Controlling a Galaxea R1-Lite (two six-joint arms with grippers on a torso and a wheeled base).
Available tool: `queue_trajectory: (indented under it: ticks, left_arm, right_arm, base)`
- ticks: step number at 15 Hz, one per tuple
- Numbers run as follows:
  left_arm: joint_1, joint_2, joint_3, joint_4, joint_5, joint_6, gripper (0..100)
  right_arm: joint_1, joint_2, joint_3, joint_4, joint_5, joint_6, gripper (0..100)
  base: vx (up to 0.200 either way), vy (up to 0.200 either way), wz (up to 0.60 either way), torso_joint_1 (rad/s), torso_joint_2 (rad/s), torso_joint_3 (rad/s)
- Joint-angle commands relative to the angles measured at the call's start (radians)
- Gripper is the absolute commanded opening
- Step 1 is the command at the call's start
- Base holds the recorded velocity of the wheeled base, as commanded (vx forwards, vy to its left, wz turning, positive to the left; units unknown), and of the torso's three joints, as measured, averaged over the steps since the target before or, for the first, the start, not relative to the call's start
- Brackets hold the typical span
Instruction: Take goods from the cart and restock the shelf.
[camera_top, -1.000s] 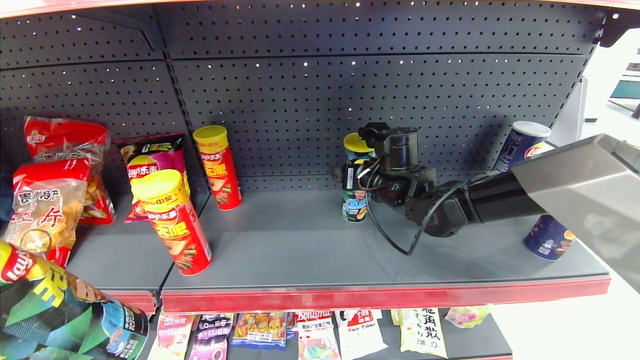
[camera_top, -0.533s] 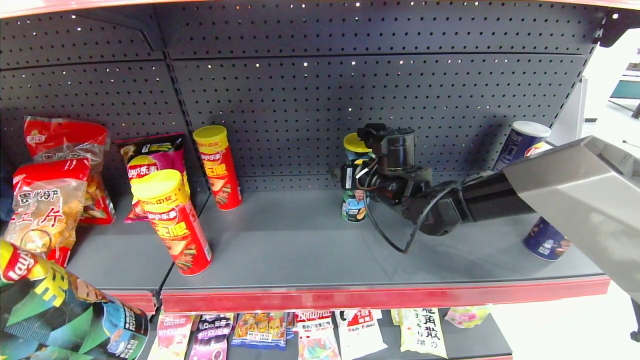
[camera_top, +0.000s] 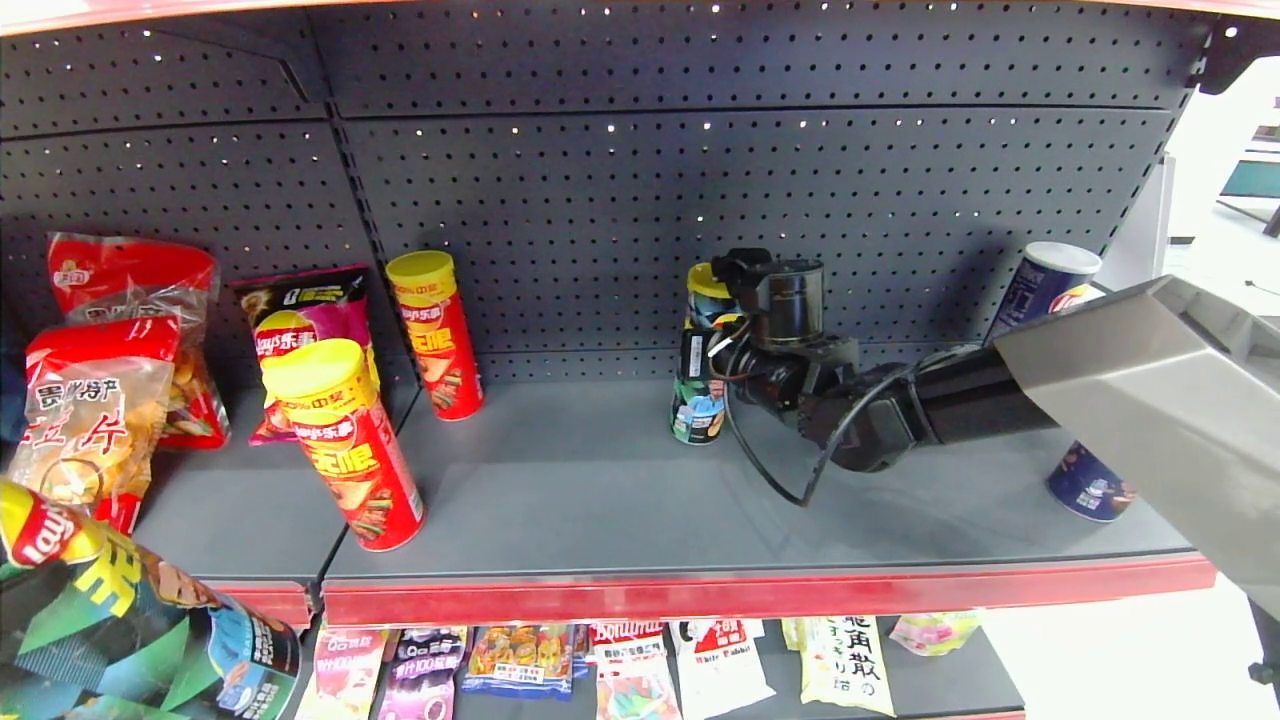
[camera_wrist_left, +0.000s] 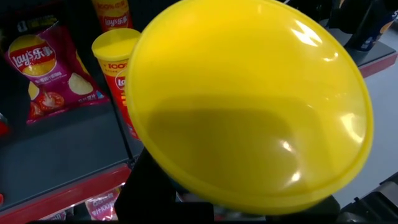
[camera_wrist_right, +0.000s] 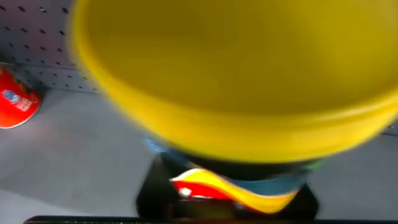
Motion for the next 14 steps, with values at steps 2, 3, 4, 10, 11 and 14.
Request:
queue_trajectory:
  ticks: [2,3,4,10,11,14]
  left_arm:
    - [0.0,-0.001,0.0,0.0,0.0,0.0,0]
    - [0.0,-0.001,0.0,0.0,0.0,0.0,0]
    - [0.0,-0.003,0.0,0.0,-0.002,0.0,0]
    - [0.0,0.0,0.0,0.0,-0.003,0.0,0]
    - [0.0,0.0,0.002,0.0,-0.003,0.0,0]
    - [0.0,0.003,0.002,0.0,-0.003,0.0,0]
  right_arm:
    - [0.019,-0.045,0.01,0.01,-0.039,-0.005,0]
    - [0.027,-0.083,0.033,0.03,-0.065,-0.011,0]
    - [0.031,-0.121,0.06,0.062,-0.082,-0.019,0]
    - [0.05,-0.324,0.214,0.139,-0.22,-0.02,0]
    - [0.059,-0.353,0.251,0.137,-0.222,-0.014,0]
    - [0.087,-0.4,0.331,0.134,-0.222,0.04,0]
  base:
    - [0.0,0.0,0.0,0.0,0.0,0.0]
    - [0.0,0.0,0.0,0.0,0.0,0.0]
    - [0.0,0.0,0.0,0.0,0.0,0.0]
    - [0.0,0.0,0.0,0.0,0.0,0.0]
    - [0.0,0.0,0.0,0.0,0.0,0.0]
    - [0.0,0.0,0.0,0.0,0.0,0.0]
